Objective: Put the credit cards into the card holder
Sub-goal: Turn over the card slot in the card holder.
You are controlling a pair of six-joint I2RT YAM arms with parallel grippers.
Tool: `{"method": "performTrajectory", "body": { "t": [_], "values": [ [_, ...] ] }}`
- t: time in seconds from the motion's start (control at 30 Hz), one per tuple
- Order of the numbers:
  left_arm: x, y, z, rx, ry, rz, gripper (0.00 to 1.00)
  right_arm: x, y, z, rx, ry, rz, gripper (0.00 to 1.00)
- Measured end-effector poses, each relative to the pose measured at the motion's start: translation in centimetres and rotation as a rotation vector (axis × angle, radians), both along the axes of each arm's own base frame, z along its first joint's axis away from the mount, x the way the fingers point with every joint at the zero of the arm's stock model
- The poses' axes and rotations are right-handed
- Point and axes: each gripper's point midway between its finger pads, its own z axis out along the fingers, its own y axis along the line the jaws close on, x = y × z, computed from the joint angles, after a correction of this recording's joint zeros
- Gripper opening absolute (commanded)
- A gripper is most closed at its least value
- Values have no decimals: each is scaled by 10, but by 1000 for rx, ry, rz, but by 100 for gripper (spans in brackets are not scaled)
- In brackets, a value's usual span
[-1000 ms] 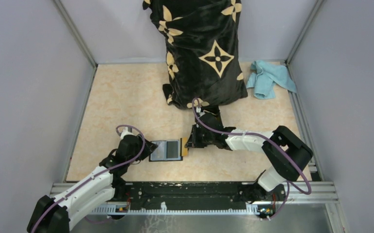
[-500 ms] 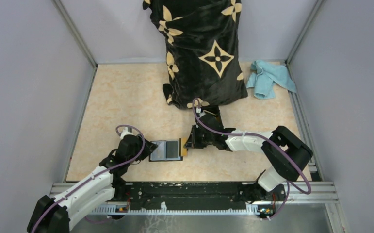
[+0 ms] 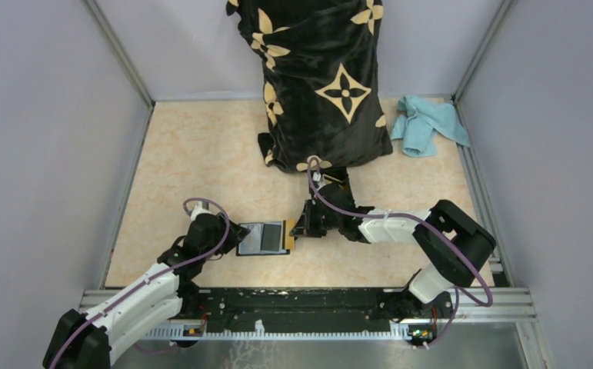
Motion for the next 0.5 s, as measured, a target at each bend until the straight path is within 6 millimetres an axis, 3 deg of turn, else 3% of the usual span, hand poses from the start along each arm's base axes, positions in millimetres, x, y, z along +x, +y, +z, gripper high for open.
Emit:
{"method": "performTrajectory", "body": {
  "t": [0.5],
  "values": [
    [-2, 0, 0, -7, 4, 6, 44, -5, -7, -10, 4, 39, -56, 0]
  ]
}}
